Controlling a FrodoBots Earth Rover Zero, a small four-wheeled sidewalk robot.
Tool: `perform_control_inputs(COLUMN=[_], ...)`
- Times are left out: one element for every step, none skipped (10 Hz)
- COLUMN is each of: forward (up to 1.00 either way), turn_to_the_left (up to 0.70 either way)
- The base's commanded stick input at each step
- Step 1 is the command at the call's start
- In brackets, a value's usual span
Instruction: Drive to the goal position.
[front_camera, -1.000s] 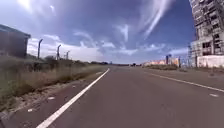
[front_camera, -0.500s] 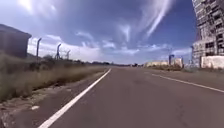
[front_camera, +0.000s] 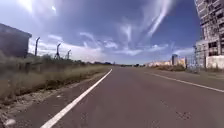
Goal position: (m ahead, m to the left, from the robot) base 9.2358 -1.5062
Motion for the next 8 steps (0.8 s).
perform_control_inputs(forward=[1.0, 1.0, 1.0, 1.0, 1.0, 1.0, 1.0, 1.0], turn_to_the_left=[0.0, 0.0, 0.0, 0.0, 0.0, 0.0, 0.0, 0.0])
